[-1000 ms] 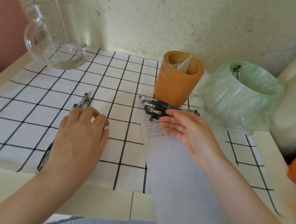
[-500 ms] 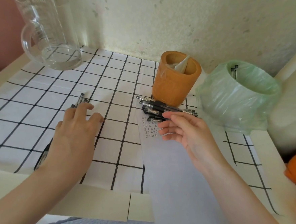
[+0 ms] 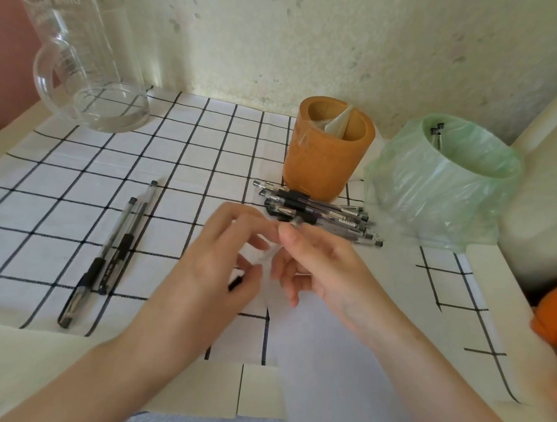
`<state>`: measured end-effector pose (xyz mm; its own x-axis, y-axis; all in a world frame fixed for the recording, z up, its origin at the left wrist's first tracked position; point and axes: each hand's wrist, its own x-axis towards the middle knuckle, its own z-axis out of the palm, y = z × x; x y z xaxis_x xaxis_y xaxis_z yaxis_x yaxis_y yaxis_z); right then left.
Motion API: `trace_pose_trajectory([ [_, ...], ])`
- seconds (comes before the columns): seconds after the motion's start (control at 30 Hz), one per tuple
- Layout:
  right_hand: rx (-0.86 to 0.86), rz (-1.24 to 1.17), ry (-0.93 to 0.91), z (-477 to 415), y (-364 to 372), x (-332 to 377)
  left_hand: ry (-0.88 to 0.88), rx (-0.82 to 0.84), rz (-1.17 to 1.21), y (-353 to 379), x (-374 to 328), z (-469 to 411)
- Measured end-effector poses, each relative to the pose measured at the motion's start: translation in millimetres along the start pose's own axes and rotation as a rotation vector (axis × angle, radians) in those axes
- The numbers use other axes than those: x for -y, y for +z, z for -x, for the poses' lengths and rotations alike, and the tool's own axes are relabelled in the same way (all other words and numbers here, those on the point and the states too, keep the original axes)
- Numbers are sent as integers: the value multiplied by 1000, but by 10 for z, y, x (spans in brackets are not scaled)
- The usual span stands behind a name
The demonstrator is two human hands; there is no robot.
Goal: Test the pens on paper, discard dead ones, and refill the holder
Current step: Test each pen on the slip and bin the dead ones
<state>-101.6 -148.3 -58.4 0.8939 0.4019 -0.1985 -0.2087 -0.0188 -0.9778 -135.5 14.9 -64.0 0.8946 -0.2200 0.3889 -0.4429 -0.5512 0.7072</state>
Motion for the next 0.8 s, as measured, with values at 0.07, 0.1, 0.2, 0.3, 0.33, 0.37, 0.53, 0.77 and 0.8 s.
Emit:
trace_pose_trajectory([
  [0.07, -51, -13, -43, 0, 30, -33, -25, -10, 90, 58, -71, 10],
  [0.1, -78, -15, -71, 1, 26, -40, -80, -36, 153, 66, -99, 9],
  [0.2, -103, -37, -147, 6, -17, -8, -244, -116, 281, 49, -137, -18],
  [0.3, -193, -88, -183, 16, -82, 51, -328, -36, 238, 31, -96, -33],
  [0.33, -225, -96, -186, 17, -105, 61, -339, 23, 218, 37, -86, -32],
  [0.37, -248, -99, -184, 20, -122, 69, -340, 75, 203, 45, -84, -25],
  [0.53, -128, -10, -144, 59, -118, 50, -259, 136, 130, 94, -147, 9],
  [0.77, -32, 19, -101, 144, -104, 63, -290, 144, 123, 130, -232, 35],
  [0.8, -37, 4, -104, 155, -119, 71, -292, 145, 157, 129, -237, 28],
])
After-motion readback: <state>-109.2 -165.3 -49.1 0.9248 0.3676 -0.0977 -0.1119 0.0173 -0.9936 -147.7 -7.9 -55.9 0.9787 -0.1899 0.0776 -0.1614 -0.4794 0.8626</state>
